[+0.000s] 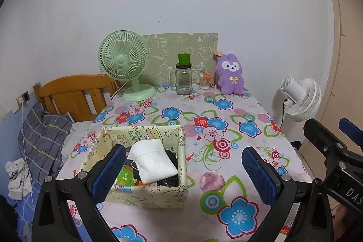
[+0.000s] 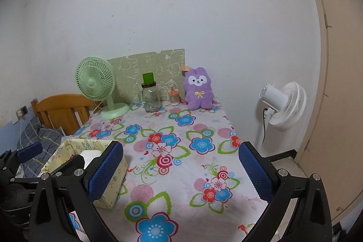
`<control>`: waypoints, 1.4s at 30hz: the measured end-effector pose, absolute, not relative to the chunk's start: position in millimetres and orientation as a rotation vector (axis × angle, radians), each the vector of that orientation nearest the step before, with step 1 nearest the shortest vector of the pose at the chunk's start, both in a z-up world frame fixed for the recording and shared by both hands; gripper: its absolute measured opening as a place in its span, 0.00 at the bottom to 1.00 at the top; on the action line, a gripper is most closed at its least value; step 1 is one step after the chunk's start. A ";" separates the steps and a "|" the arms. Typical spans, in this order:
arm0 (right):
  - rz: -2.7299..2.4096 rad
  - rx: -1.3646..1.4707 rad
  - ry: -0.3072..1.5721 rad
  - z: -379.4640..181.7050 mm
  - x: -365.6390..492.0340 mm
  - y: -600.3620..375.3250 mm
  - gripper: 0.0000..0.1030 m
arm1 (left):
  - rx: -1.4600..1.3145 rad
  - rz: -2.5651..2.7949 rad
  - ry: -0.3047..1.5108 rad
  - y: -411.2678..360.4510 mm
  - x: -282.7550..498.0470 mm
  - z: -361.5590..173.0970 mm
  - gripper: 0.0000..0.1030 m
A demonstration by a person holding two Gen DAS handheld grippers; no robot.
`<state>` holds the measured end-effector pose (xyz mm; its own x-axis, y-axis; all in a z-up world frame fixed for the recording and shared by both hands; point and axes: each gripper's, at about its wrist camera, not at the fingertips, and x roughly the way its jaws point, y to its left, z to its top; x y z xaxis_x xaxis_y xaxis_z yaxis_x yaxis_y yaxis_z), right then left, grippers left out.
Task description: Organize soft objects
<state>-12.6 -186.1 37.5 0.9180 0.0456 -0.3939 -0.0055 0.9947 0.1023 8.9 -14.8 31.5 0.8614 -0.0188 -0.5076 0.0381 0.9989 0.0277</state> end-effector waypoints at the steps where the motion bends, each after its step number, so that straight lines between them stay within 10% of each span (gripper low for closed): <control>1: 0.026 0.100 0.408 37.3 -12.6 -186.2 1.00 | 0.036 -0.028 0.532 -14.0 8.7 31.4 1.00; 42: 0.041 0.076 0.414 37.2 -3.3 -175.8 1.00 | 0.019 0.001 0.520 -2.4 12.2 29.5 1.00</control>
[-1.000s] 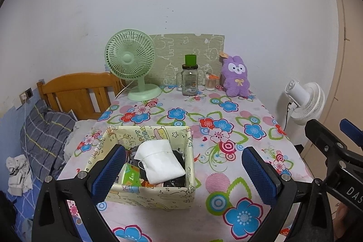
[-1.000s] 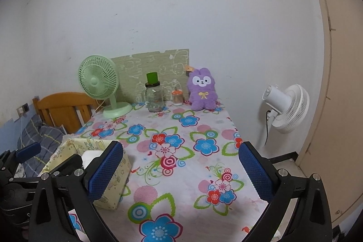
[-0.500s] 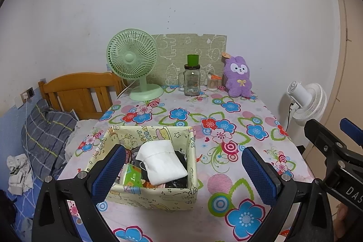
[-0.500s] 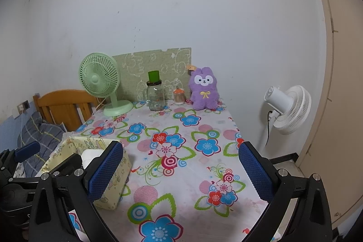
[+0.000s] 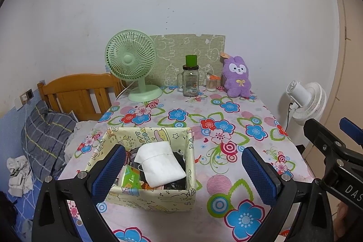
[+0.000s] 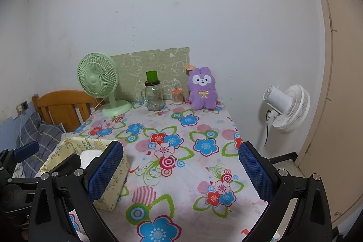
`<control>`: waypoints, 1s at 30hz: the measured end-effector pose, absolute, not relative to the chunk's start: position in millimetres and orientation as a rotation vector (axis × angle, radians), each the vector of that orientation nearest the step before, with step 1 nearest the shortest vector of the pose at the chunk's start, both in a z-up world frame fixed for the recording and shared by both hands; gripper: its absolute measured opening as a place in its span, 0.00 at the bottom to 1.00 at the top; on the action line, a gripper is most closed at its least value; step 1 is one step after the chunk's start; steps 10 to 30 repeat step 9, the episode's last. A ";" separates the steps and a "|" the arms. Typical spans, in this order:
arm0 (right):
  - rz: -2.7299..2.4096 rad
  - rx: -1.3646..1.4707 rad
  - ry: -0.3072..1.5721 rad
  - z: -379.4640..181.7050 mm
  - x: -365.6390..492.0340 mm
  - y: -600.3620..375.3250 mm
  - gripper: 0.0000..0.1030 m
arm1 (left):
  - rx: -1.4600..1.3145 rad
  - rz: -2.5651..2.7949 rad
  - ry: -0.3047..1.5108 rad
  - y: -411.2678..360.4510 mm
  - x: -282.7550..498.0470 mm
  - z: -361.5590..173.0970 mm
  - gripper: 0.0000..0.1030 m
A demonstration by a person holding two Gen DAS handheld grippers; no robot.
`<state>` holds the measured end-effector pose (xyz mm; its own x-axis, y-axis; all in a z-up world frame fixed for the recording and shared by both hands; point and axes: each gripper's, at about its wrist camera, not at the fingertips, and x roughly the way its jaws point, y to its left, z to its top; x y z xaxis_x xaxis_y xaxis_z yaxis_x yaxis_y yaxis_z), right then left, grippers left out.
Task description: Organize soft objects
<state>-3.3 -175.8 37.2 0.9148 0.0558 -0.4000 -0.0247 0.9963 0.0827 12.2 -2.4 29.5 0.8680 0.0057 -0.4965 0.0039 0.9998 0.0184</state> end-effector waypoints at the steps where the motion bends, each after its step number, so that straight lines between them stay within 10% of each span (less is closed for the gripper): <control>1: 0.041 0.076 0.414 37.3 -3.3 -175.7 1.00 | 0.019 0.002 0.520 -2.5 12.3 29.5 1.00; 30: 0.043 0.079 0.415 37.3 -3.9 -176.1 1.00 | 0.018 0.001 0.520 -2.6 12.2 29.3 1.00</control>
